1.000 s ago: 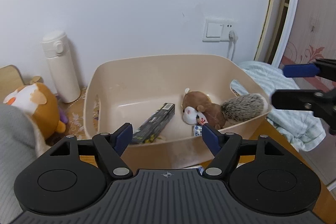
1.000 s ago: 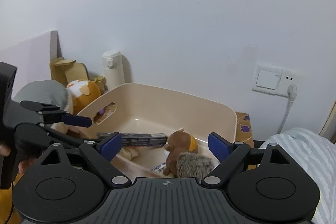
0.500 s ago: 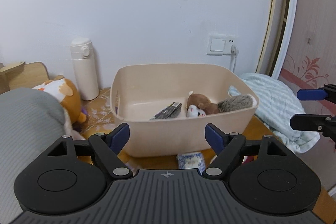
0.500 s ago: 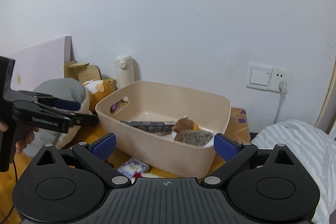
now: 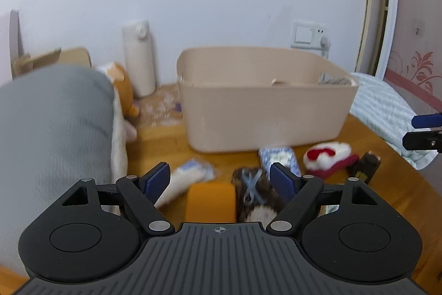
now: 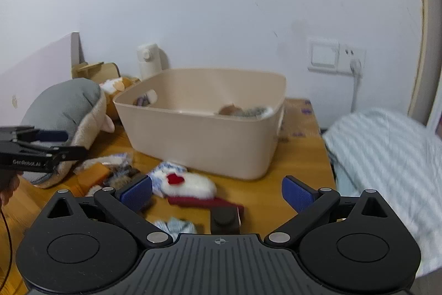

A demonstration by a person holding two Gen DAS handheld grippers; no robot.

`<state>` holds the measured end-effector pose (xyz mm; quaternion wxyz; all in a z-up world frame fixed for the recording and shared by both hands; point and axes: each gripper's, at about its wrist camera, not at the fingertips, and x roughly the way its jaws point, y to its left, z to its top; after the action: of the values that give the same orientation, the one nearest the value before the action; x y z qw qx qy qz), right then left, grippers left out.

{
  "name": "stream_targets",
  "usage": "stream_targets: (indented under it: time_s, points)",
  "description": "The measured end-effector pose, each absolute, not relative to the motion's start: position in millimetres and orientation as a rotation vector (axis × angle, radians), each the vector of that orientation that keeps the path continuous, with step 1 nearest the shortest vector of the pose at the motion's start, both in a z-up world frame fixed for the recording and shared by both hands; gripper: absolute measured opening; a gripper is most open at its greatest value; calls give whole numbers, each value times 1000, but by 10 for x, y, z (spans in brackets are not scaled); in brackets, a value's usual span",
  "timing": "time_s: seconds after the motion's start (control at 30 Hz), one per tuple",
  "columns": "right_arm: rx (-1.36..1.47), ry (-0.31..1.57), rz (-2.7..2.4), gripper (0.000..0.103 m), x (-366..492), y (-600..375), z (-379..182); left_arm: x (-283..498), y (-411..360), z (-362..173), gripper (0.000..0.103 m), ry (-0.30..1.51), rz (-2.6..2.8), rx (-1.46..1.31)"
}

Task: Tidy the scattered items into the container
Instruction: 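Withdraw both tools from the basket toward the remaining items, then grasp the orange cup with the left tool while the right tool grasps the black cube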

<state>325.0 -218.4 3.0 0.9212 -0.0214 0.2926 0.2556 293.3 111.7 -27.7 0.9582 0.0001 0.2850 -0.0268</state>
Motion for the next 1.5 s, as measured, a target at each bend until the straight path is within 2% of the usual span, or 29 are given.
stream_targets:
  time_s: [0.27,0.83,1.23,1.33,1.5]
  points:
    - [-52,658,472,101,3292,-2193,-300,2901,1158,-516,81,579,-21,31]
    - [-154,680,443,101,3378,-1963,-555,3014,1176,-765,81,647,-7,35]
    - [-175,703,420,93,3499,-1867,-704,3118,1171,-921,80,688,-25,12]
    - [-173,715,420,89,3540,-1851,-747,3134,1163,-954,77,695,-32,10]
    - [-181,731,426,77,3569,-1822,-800,3141,1171,-956,61,682,-45,16]
